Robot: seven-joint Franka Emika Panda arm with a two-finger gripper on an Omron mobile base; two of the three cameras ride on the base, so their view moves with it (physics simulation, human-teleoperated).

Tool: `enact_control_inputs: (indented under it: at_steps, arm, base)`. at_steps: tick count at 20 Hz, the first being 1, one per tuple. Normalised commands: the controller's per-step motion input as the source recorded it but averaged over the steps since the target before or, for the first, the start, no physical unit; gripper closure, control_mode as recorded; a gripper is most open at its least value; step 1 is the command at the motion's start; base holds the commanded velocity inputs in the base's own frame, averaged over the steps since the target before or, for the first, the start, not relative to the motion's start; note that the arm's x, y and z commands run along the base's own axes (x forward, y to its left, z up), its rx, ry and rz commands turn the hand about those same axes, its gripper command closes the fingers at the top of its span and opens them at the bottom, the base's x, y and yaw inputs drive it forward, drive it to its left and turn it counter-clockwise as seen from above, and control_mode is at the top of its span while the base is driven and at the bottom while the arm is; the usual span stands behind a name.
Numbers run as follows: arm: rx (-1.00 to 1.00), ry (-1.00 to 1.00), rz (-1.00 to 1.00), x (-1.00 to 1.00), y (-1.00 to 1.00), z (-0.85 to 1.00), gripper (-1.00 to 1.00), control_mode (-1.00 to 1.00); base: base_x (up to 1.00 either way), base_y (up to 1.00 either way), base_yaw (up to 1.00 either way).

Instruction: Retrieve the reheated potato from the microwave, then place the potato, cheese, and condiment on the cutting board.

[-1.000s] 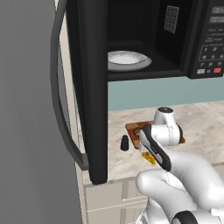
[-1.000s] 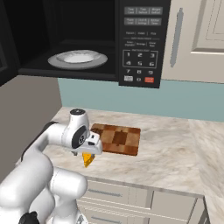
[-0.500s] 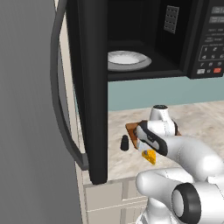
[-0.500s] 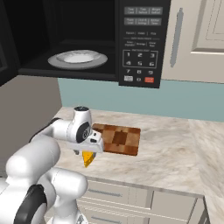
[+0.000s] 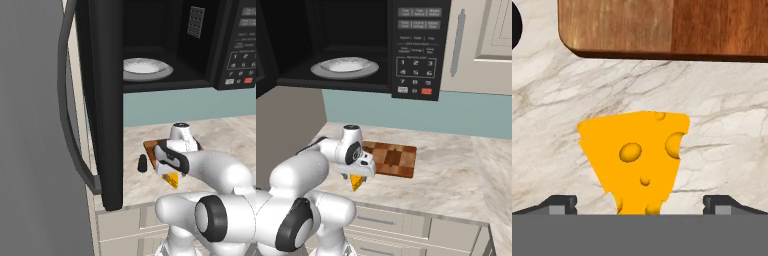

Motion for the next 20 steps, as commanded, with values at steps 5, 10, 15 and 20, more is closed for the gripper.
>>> enact_control_inputs:
  at_steps: [5,10,15,20]
  arm:
    - [0.00,0.00,0.00,0.00,0.00,-0.19,-1.00,-1.00]
    - [0.00,0.00,0.00,0.00,0.00,-0.17,-1.00,-1.00]
    - [0.00,0.00,0.00,0.00,0.00,-0.15,-1.00,-1.00]
    - [0.00,0.00,0.00,0.00,0.00,-0.03,-1.00,-1.00]
  base:
    - [0.00,0.00,0.00]
    - [0.00,0.00,0.00]
    - [0.00,0.00,0.00]
    - [0.00,0.00,0.00]
